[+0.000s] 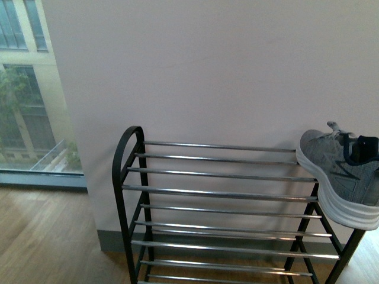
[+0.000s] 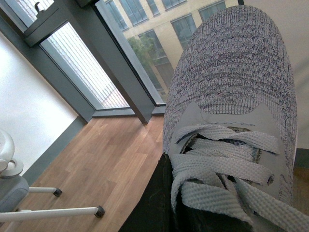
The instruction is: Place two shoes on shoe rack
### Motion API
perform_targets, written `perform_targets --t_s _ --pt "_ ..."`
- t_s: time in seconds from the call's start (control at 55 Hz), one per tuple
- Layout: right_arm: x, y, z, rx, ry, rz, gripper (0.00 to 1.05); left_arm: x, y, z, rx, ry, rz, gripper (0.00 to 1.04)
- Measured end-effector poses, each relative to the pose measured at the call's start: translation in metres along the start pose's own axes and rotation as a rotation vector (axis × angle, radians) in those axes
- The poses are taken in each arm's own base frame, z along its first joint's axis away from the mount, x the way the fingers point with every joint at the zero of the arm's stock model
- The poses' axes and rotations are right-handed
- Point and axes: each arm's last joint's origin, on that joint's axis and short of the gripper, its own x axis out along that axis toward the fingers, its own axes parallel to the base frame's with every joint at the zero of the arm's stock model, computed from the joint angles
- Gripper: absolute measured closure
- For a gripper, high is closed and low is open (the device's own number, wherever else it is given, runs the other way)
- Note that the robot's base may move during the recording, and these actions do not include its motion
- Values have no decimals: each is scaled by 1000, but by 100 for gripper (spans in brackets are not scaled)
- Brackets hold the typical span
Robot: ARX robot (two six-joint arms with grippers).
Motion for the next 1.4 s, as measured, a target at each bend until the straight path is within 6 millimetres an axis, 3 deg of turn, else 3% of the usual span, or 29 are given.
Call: perform_targets --t_s 1.128,1.401 --pt "-34 0 -1 0 1 0 103 0 0 0 0 0 0 103" --pt "-35 0 0 0 -4 0 103 0 0 0 0 0 0 103"
